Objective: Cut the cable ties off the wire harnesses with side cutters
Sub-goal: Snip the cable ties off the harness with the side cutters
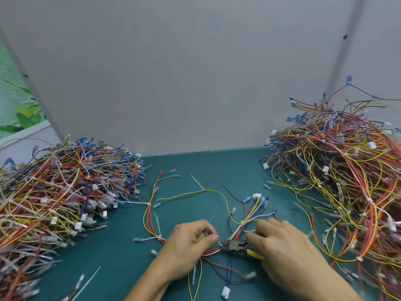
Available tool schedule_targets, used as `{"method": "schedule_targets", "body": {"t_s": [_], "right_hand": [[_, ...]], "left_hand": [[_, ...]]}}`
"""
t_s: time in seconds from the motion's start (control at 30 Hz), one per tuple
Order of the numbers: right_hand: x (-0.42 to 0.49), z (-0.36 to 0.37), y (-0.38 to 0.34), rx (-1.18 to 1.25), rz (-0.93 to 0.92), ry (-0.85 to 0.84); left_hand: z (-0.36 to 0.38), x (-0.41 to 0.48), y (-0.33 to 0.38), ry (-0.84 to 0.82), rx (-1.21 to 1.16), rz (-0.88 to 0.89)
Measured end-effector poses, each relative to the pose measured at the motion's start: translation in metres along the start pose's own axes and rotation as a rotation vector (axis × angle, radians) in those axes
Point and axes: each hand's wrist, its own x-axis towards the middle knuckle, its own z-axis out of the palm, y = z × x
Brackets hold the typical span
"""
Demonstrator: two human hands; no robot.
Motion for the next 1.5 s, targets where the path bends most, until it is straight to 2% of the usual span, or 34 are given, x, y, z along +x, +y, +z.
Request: {"method": "schedule_targets", "body": {"t_s": [0.4, 0.67, 0.73, 0.83, 0.9, 0.97, 1.07, 1.17, 1.23, 1.37, 1.4, 1.5], "right_hand": [[0.002, -0.003, -0.001, 0.016, 0.013, -0.103], [0.002, -0.004, -0.002, 0.126, 0.087, -0.306], [0.002, -0.002, -0.005, 0.103, 0.111, -0.387], [0.003, -0.003, -0.007, 0.085, 0.145, -0.419], [0.004, -0.006, -0.009, 0.066, 0.121, -0.341], [0.001, -0.009, -0.010, 0.065, 0.123, -0.261], [-0.001, -0.010, -0.013, 0.132, 0.207, -0.267], [-0.003, -0.011, -0.009, 0.131, 0.244, -0.244], [-0.001, -0.014, -0.008, 0.141, 0.236, -0.273], [0.009, -0.023, -0.014, 0.100, 0.152, -0.263], [0.012, -0.024, -0.015, 0.081, 0.127, -0.265], [0.026, -0.032, -0.019, 0.042, 0.112, -0.279]], "left_hand": [[0.002, 0.000, 0.001, 0.019, 0.019, 0.001], [0.005, 0.000, 0.001, 0.026, 0.013, -0.011], [0.004, 0.000, 0.001, 0.028, 0.013, -0.014], [0.001, 0.000, 0.001, 0.051, -0.022, -0.040], [-0.002, 0.000, 0.004, 0.101, -0.128, -0.109], [-0.005, 0.002, 0.007, 0.186, -0.333, -0.189], [-0.019, 0.000, 0.009, 0.321, -0.569, -0.205], [-0.035, -0.005, 0.013, 0.368, -0.710, -0.215], [-0.040, -0.010, 0.011, 0.308, -0.622, -0.209], [-0.043, -0.027, -0.001, 0.095, 0.052, 0.044], [-0.041, -0.030, -0.002, 0.043, 0.154, 0.102], [-0.035, -0.029, -0.001, -0.073, 0.308, 0.170]]}}
